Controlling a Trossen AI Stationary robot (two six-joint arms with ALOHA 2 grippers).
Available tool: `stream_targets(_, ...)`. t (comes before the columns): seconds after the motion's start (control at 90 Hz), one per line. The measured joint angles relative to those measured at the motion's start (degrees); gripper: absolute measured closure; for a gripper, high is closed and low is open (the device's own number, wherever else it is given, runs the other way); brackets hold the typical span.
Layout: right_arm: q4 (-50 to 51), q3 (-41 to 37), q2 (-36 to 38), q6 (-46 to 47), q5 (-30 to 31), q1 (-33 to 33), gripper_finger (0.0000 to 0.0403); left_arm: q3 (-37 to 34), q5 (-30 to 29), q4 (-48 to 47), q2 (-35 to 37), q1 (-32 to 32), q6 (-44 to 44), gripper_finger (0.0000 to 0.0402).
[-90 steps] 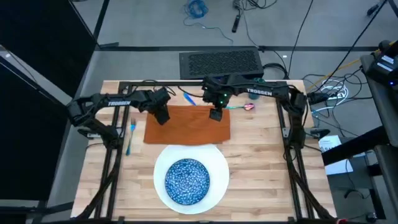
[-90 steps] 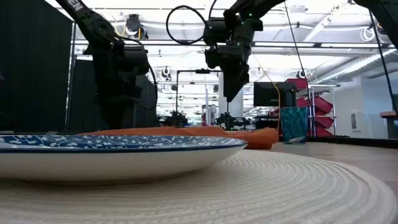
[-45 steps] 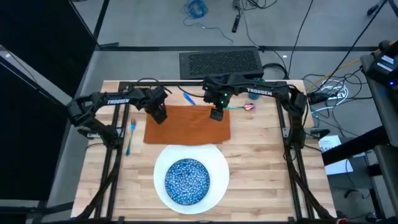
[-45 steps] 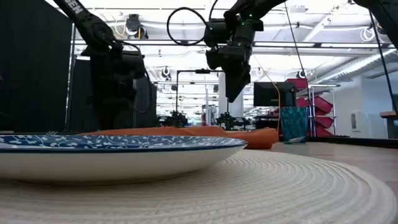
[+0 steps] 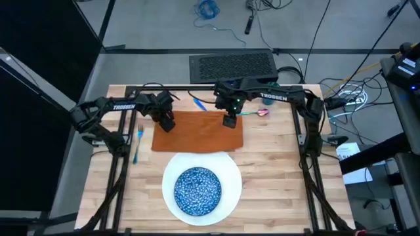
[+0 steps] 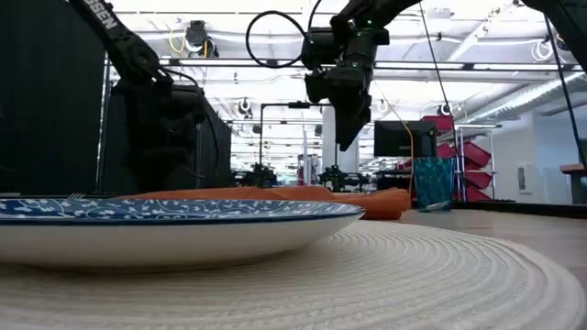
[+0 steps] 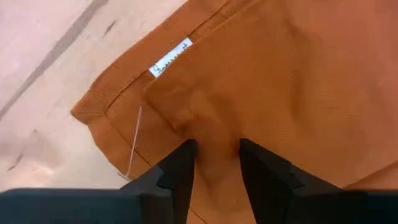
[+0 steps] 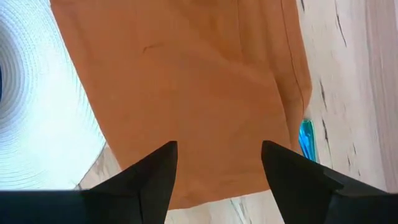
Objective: Set table place
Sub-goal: Fold the orange table napkin
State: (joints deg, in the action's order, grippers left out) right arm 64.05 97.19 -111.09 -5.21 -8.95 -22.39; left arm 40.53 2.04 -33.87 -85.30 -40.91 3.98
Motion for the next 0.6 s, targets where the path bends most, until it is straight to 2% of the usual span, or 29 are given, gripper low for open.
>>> stream_targets(0.278, -0.5, 0.0, 0.0, -0.2, 0.0, -0.1, 0.0183, 0.0, 0.1, 0.5, 0.0, 0.0, -1.5, 0.0298)
stream_targets(0.367, -0.5, 0.0, 0.0, -0.2, 0.0, -0.2, 0.0183, 0.0, -1.9, 0.5, 0.0, 0.5, -2.0, 0.0328)
stream_targets(0.478, -0.8, 0.0, 0.0, -0.2, 0.1, -0.3, 0.0183, 0.0, -2.9, 0.5, 0.0, 1.4, -3.5, 0.0385)
stream_targets(0.6, -0.8, 0.0, 0.0, -0.2, 0.2, -0.8, 0.0183, 0.0, -4.0, 0.6, 0.0, 2.6, -4.4, 0.0398)
